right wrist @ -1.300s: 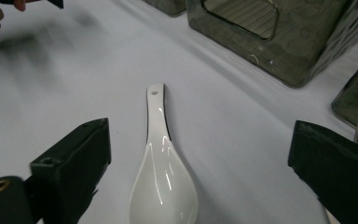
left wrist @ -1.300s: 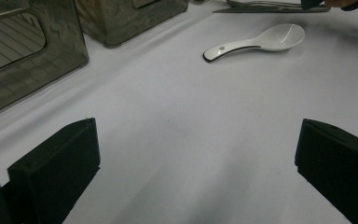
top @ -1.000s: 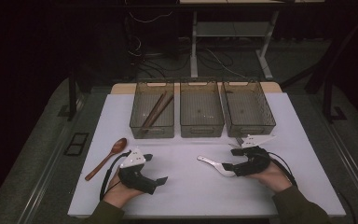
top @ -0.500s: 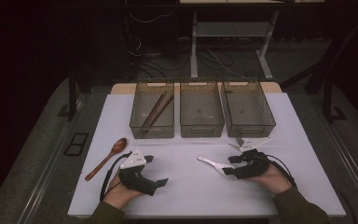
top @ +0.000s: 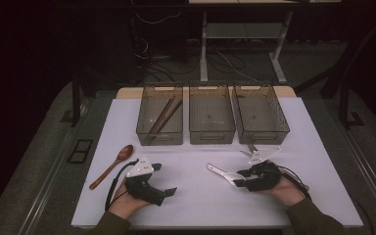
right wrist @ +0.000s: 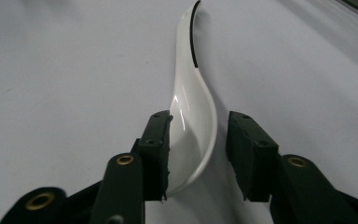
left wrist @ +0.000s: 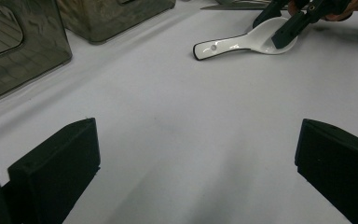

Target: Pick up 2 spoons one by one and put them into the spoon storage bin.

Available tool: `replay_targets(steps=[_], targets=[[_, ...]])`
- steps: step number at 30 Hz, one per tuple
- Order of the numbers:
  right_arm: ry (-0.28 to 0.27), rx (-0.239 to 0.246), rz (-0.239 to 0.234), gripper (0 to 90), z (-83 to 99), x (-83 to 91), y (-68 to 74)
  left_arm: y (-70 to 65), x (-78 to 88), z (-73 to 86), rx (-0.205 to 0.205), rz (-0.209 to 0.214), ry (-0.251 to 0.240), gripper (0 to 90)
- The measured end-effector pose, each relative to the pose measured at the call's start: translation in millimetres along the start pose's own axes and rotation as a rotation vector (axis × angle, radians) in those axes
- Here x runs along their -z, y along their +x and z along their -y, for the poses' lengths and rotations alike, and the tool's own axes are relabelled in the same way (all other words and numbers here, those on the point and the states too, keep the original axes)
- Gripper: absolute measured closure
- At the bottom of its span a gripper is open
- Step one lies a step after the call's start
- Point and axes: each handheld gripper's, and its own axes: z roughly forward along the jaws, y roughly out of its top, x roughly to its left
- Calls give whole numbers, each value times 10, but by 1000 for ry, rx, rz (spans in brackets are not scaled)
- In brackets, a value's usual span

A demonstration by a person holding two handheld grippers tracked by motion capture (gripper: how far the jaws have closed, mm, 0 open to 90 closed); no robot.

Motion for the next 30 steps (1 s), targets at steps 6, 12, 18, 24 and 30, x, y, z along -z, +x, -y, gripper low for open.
replay_targets(steps=[6, 12, 18, 24, 30], targets=[[9, -1, -15, 679, -6, -8, 42, -1, -3, -1, -5, 5, 5, 0], [2, 15, 5, 759, -14, 3, 67, -10, -15, 1, -9, 8, 10, 0], [-10, 36, 8, 799, -28, 5, 87, -10, -18, 3, -13, 13, 19, 0], [-14, 43, 19, 811, -44, 4, 119, -12, -20, 3, -14, 14, 19, 0], [-15, 56, 36, 812, -55, 3, 147, -9, -19, 4, -15, 14, 20, 0]])
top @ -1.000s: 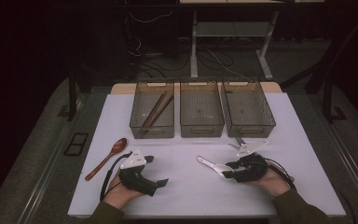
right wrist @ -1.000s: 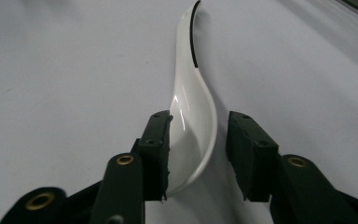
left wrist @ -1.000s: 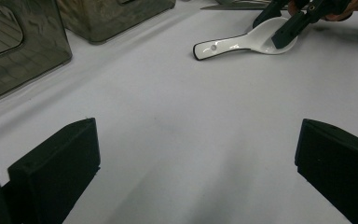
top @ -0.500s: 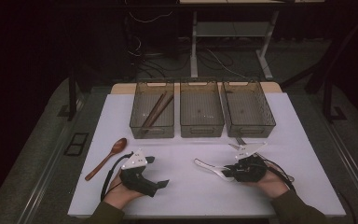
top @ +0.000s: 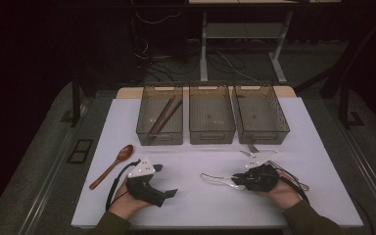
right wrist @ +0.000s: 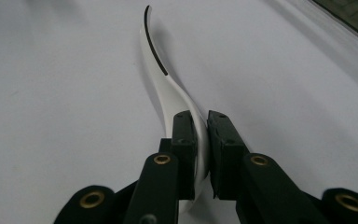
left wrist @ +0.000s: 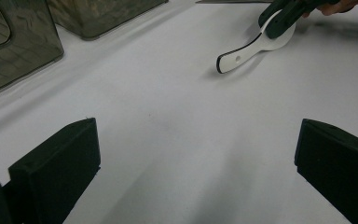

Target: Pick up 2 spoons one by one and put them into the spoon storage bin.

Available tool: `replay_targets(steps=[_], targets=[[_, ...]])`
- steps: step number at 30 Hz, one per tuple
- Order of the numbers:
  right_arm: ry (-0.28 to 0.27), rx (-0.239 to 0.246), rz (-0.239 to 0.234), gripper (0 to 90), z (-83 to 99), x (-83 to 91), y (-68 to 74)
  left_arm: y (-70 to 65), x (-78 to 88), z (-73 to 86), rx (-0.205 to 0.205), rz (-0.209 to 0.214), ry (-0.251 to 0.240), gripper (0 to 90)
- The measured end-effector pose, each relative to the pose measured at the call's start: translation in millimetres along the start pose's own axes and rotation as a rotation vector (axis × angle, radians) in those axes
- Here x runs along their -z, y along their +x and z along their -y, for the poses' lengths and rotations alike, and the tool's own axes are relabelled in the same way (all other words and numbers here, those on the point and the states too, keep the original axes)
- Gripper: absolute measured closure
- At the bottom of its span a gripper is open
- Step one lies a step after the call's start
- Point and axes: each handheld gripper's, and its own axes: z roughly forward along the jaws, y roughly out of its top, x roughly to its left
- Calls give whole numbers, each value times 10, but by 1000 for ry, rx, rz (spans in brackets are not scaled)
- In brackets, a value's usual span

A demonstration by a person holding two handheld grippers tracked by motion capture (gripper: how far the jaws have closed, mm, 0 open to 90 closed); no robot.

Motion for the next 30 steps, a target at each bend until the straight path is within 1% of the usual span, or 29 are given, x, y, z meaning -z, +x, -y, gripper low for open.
replay_targets(steps=[1, 5, 12, 23, 26, 30], targets=[[3, -7, -2, 812, -6, 1, 0, 1, 2, -1, -1, 0, 2, 0], [-16, -1, 8, 812, -29, 34, -5, 1, 0, 0, -1, 0, 3, 0], [-43, -15, 20, 811, -78, 91, -38, -3, -9, -1, -3, 3, 4, 0], [-87, -33, 58, 811, -178, 204, -146, -9, -13, -2, -11, 9, 7, 0], [-95, -44, 69, 811, -207, 241, -177, -7, -10, -4, -12, 9, 10, 0], [-126, -51, 85, 811, -276, 302, -222, -10, -12, -4, -11, 10, 6, 0]])
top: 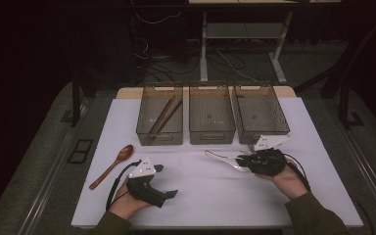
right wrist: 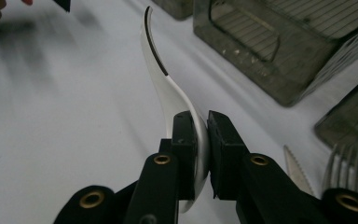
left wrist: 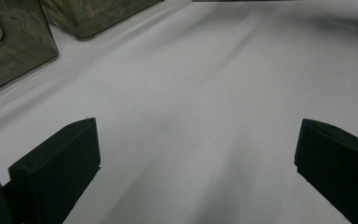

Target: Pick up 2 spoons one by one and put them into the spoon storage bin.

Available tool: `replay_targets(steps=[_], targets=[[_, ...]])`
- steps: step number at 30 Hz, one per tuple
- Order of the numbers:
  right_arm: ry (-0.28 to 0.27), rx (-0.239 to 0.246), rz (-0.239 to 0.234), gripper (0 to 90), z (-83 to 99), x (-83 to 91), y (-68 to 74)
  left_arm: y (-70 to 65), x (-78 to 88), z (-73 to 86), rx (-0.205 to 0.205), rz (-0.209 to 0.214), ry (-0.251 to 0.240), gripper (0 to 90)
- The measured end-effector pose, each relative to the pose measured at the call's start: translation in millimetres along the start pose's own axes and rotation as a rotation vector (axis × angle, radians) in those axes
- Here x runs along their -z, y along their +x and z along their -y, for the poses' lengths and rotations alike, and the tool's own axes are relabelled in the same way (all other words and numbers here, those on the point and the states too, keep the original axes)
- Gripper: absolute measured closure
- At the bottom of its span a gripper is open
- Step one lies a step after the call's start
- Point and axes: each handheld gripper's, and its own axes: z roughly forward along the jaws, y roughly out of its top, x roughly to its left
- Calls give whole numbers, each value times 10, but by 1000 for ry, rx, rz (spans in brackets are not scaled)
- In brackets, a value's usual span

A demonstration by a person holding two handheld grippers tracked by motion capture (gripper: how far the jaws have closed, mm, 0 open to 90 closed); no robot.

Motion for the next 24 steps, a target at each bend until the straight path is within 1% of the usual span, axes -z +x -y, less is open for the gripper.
replay_targets(steps=[3, 4, 6, 8, 11, 14, 18, 19, 24], targets=[[-16, -4, 10, 811, -59, 23, -28, 0, -1, 0, 0, 1, 0, 0], [-22, 2, 12, 811, -78, 28, -43, 0, -2, 1, 0, 0, 0, 0], [-27, -4, 21, 811, -116, 40, -60, 3, 1, -1, -4, 0, -1, 0], [-30, 0, 30, 812, -153, 54, -84, 4, 5, -2, -5, 1, 0, 0], [-51, -10, 42, 811, -199, 69, -118, 7, 5, -1, -6, 0, 1, 0], [-56, -11, 60, 812, -241, 77, -152, 7, 4, -2, -7, -1, 3, 0], [-71, -22, 71, 812, -303, 89, -193, 7, 9, -7, -5, -8, -9, 0], [-73, -17, 76, 811, -322, 91, -202, 5, 8, -5, -1, -9, -14, 0], [-94, -27, 87, 811, -424, 76, -259, 5, 2, -3, -4, -8, -4, 0]])
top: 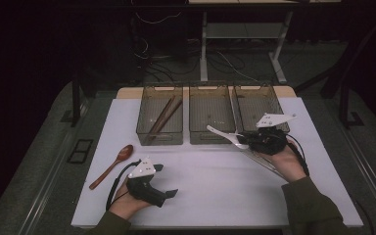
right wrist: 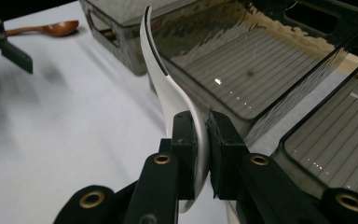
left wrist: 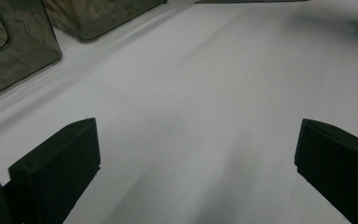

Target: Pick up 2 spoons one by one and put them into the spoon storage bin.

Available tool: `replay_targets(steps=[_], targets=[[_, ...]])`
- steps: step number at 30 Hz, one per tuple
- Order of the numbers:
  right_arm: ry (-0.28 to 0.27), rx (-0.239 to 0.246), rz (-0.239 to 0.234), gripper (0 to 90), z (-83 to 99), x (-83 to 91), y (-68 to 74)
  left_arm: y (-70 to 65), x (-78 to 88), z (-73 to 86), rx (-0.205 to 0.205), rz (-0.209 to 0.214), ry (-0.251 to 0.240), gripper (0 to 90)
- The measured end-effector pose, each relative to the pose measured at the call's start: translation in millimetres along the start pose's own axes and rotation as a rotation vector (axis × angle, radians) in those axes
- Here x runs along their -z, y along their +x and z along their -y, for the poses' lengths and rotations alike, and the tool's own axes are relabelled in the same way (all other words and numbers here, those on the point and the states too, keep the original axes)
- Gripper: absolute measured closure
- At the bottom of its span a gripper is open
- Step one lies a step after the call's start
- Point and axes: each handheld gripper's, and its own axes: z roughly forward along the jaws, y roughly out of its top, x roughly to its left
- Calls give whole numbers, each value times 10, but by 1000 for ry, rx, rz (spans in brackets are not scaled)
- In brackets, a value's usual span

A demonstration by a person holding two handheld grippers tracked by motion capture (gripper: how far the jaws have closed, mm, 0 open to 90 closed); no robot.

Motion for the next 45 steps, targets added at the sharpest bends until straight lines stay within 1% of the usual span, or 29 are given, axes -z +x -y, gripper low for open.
replay_targets(steps=[7, 11, 15, 17, 19, 20, 24, 26, 32, 35, 38, 43, 45], targets=[[-16, 4, 27, 811, -151, -89, -30, 0, 3, 1, 4, -7, -7, 0], [-17, -12, 28, 812, -224, -154, -66, -4, 7, -2, 6, -11, -16, 0], [-20, -31, 37, 812, -298, -226, -132, -2, 2, -1, 6, -9, -13, 0], [-30, -57, 32, 811, -334, -275, -176, 0, 1, 0, 4, -7, -12, 0], [-17, -60, 41, 811, -375, -342, -210, 2, -2, 4, 6, -7, -13, 0], [-8, -53, 47, 811, -394, -376, -229, 2, -1, 5, 7, -6, -13, 0], [19, -62, 66, 811, -452, -499, -299, 3, -1, 4, 9, -6, -17, 0], [29, -64, 67, 811, -467, -562, -330, 2, -4, 4, 10, -5, -17, 0], [89, -55, 84, 810, -487, -747, -373, 3, -5, 5, 9, -5, -15, 0], [123, -42, 90, 809, -493, -827, -377, 2, -3, 4, 8, -5, -15, 0], [141, -38, 91, 801, -494, -876, -380, 3, -2, 7, 10, -3, -14, 0], [137, -48, 79, 729, -483, -893, -384, 5, 0, 6, 9, -2, -11, 0], [124, -53, 69, 672, -477, -886, -388, 1, -3, 7, 9, -3, -13, 0]])
